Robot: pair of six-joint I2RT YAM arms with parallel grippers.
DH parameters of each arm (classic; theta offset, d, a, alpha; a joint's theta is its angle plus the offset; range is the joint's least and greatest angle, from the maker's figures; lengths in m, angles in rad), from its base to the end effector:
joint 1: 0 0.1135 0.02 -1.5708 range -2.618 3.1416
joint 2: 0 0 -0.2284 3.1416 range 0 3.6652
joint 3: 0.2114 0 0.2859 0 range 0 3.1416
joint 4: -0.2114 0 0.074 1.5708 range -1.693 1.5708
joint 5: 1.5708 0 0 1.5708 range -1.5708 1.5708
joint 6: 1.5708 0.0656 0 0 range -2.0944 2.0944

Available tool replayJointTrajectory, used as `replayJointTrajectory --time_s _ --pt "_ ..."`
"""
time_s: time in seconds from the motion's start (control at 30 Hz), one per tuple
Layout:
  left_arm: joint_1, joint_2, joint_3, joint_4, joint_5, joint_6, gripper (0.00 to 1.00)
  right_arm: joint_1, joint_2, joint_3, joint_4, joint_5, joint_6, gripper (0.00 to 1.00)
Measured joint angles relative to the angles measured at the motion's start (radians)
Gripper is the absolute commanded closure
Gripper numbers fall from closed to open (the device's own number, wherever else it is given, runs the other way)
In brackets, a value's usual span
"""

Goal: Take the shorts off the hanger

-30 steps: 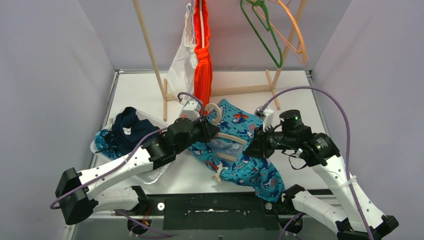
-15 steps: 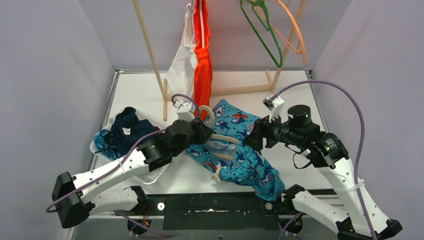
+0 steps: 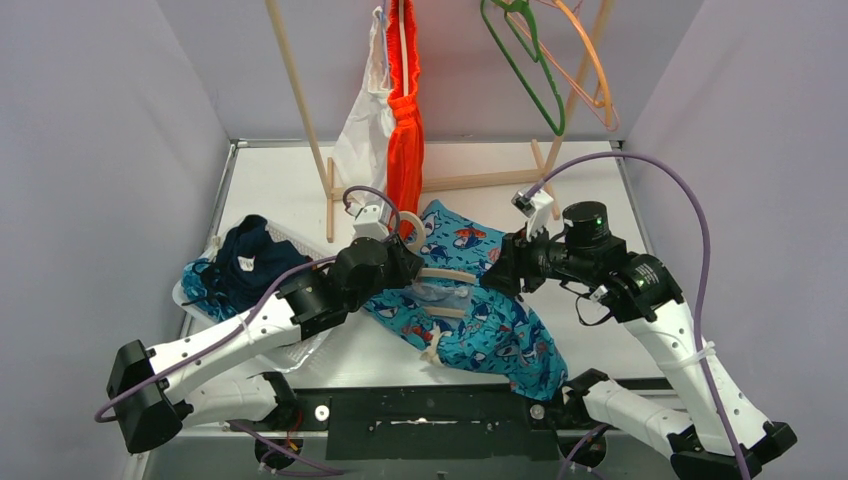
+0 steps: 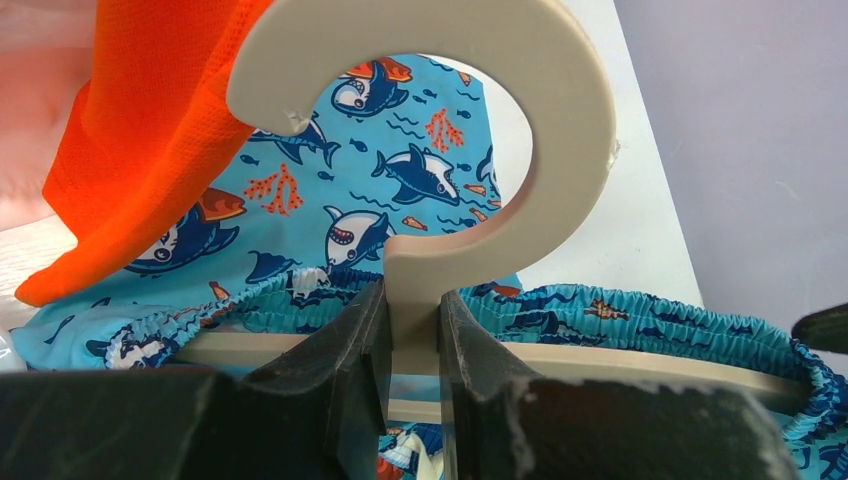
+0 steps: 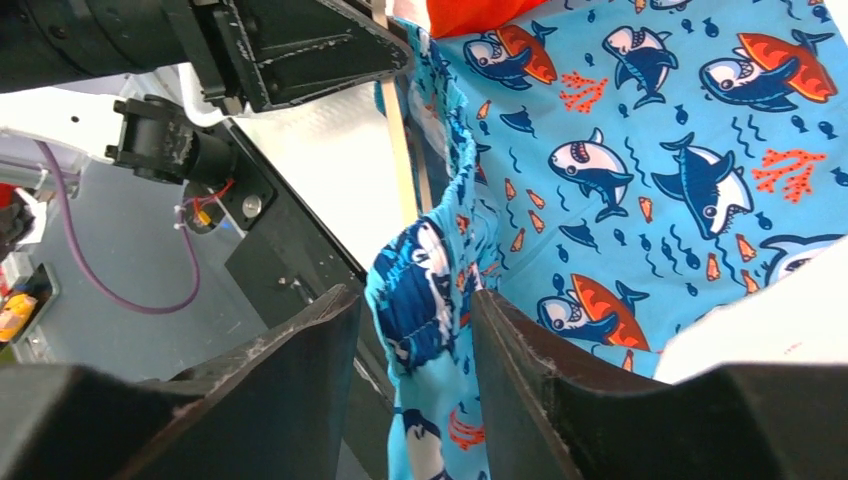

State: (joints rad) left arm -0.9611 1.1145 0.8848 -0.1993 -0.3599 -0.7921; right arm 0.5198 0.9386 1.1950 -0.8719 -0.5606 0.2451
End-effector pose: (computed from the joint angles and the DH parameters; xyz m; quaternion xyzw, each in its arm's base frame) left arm 0.2070 -0.2560 0.2570 -0.0265 0.8330 -0.3123 0.4559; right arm 0.1962 0.1525 0.3519 -0.2428 0.8280 0.3928 0.3182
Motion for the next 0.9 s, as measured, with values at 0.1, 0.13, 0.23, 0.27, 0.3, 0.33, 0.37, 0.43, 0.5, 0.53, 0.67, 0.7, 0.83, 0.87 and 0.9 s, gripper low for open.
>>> replayJointTrajectory --time_s 0.1,0.13,0.23,0.27,0.3,0.33,0.37,0.43,0.5,0.53,0.67,0.7,0.83,0.87,0.9 --pt "0.000 0.010 0.004 0.000 0.001 -0.001 1.00 0.000 0.002 0.000 0.009 -0.018 -0.002 0.74" --pt "0.000 0.012 0.005 0.000 0.001 -0.002 1.00 0.000 0.005 0.000 0.010 -0.021 -0.002 0.80" --pt "0.000 0.013 0.005 0.000 0.001 -0.002 1.00 0.000 0.008 0.000 0.010 -0.015 -0.003 0.88" --pt "0.000 0.013 0.005 0.000 0.001 -0.002 1.00 0.000 0.008 0.000 0.010 -0.010 -0.003 0.91" --pt "0.000 0.013 0.005 0.000 0.001 -0.002 1.00 0.000 0.008 0.000 0.010 -0.003 -0.003 0.94" --pt "0.000 0.013 0.005 0.000 0.001 -0.002 1.00 0.000 0.008 0.000 0.010 0.005 -0.003 0.95" --pt "0.000 0.013 0.006 -0.001 0.000 -0.002 1.00 0.000 0.008 -0.001 0.010 0.010 -0.004 0.97" --pt "0.000 0.013 0.008 -0.002 0.000 -0.004 1.00 0.000 0.004 0.000 0.010 0.028 -0.003 1.00" --pt "0.000 0.013 0.010 -0.002 0.000 -0.006 1.00 0.000 -0.004 0.000 0.010 0.050 -0.004 1.00" --pt "0.000 0.013 0.010 -0.001 0.000 -0.008 1.00 0.000 -0.011 0.000 0.010 0.063 -0.005 1.00" --pt "0.000 0.011 0.016 -0.002 -0.006 -0.013 1.00 0.001 -0.044 0.000 0.007 0.130 -0.011 1.00" --pt "0.000 0.011 0.018 -0.003 -0.008 -0.016 1.00 0.002 -0.053 0.002 0.003 0.154 -0.014 1.00" --pt "0.000 0.010 0.031 -0.008 -0.027 -0.035 1.00 0.006 -0.088 0.021 -0.014 0.274 -0.025 1.00" --pt "0.000 0.008 0.032 -0.006 -0.030 -0.038 1.00 0.006 -0.102 0.022 -0.016 0.316 -0.026 1.00" --pt "0.000 0.003 0.032 -0.005 -0.034 -0.042 1.00 0.006 -0.119 0.023 -0.018 0.360 -0.026 1.00"
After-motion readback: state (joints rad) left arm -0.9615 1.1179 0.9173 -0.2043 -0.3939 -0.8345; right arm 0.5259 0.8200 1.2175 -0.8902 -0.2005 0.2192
